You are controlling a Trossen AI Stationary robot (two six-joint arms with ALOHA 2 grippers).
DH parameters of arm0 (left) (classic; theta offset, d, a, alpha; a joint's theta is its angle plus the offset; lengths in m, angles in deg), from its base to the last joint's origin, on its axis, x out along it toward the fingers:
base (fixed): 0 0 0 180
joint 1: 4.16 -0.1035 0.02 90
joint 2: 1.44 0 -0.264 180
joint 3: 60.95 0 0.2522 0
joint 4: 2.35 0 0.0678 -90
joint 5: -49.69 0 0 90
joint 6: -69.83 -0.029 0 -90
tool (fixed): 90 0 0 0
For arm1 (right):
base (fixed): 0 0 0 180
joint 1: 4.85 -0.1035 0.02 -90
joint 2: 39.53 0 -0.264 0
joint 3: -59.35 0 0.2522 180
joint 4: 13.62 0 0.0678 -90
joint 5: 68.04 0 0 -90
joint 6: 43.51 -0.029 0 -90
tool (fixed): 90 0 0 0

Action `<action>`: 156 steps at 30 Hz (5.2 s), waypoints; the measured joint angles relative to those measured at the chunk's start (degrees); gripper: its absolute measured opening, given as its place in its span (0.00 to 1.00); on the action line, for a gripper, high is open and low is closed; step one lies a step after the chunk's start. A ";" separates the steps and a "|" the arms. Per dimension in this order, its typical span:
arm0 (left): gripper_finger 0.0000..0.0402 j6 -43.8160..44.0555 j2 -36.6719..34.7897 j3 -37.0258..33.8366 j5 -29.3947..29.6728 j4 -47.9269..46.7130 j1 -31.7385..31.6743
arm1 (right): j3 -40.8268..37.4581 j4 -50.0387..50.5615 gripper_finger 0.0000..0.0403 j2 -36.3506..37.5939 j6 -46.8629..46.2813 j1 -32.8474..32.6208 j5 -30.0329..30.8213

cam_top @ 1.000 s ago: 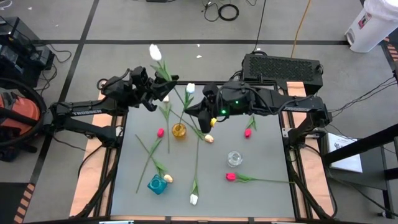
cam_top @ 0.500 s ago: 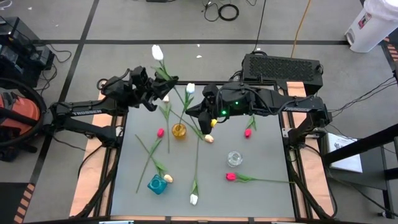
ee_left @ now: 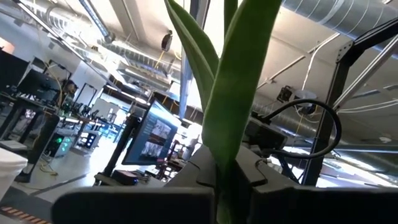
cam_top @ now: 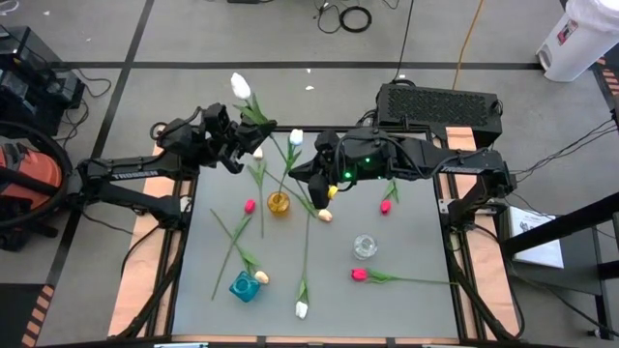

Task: Sort flowers into vase by color
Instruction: Put the top white tulip into the yellow vase

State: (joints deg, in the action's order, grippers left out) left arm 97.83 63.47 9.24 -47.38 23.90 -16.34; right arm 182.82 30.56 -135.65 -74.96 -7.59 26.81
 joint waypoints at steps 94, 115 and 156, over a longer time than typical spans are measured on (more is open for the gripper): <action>0.03 -18.07 -4.98 -14.10 18.82 -24.88 2.78 | 0.02 27.67 0.23 10.10 7.68 0.00 27.86; 0.03 -19.48 -4.98 -14.12 19.17 -24.94 2.29 | 0.02 27.75 0.23 10.08 8.00 0.00 27.88; 0.03 -20.29 -7.72 -13.55 19.48 -30.27 0.52 | 0.02 28.63 0.23 10.05 8.26 0.02 27.92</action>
State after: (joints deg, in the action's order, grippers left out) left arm 77.53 55.75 -4.31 -27.91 -6.38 -15.82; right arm 182.84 59.19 -125.59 -66.71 -7.57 54.73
